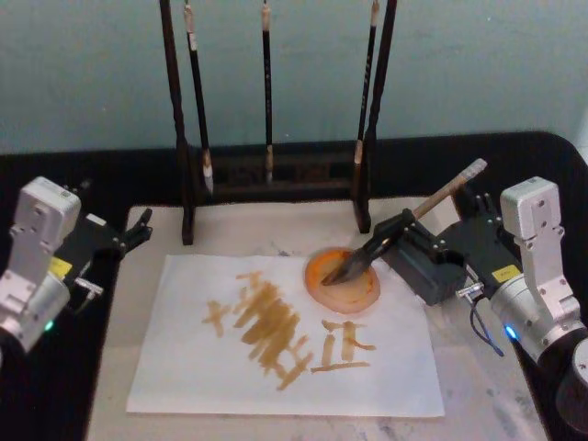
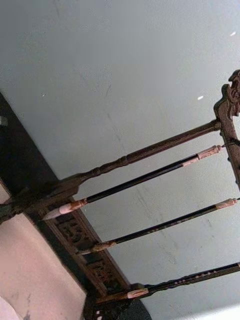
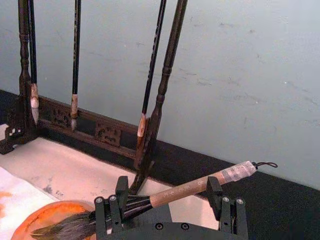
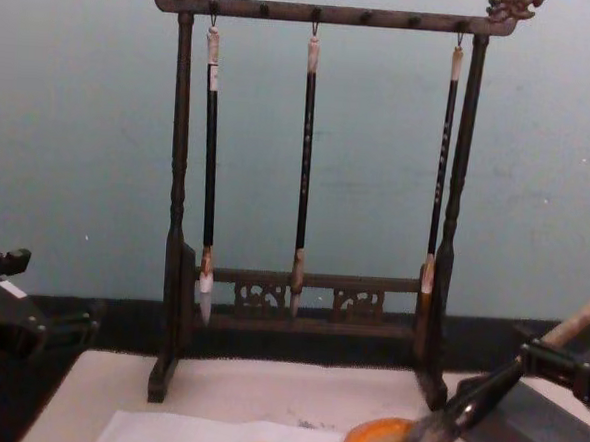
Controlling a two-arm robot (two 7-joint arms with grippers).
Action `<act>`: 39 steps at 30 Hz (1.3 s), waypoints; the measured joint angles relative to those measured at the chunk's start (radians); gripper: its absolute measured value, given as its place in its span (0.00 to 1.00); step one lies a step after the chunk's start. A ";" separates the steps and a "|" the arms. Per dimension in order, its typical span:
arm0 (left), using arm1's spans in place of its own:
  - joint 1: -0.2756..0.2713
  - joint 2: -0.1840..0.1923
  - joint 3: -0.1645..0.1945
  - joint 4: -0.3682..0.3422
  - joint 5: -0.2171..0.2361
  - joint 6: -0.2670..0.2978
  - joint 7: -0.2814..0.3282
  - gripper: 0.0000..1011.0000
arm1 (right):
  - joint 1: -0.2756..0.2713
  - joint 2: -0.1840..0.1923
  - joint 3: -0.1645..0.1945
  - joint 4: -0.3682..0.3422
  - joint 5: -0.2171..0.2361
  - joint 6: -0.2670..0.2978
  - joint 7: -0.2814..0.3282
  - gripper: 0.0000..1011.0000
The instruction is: Pick up the brush from the inkstone, write on the paper, then place the brush back to its original position.
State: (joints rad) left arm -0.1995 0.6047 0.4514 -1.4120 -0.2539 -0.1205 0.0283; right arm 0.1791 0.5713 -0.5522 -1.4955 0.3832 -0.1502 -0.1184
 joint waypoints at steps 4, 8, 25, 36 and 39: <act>0.000 0.000 0.000 0.000 0.000 0.000 0.000 1.00 | 0.000 0.000 0.000 0.000 0.000 0.000 0.000 0.99; 0.000 0.000 0.000 0.000 0.000 0.000 0.000 1.00 | 0.000 0.000 0.000 0.000 0.000 0.000 0.000 0.99; 0.000 0.000 0.000 0.000 0.000 0.000 0.000 1.00 | 0.000 0.000 0.000 0.000 0.000 0.000 0.000 0.99; 0.000 0.000 0.000 0.000 0.000 0.000 0.000 1.00 | 0.000 0.000 0.000 0.000 0.000 0.000 0.000 0.99; 0.000 0.000 0.000 0.000 0.000 0.000 0.000 1.00 | 0.000 0.000 0.000 0.000 0.000 0.000 0.000 0.99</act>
State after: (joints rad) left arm -0.1995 0.6047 0.4514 -1.4120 -0.2539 -0.1205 0.0283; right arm 0.1791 0.5714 -0.5521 -1.4955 0.3832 -0.1502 -0.1185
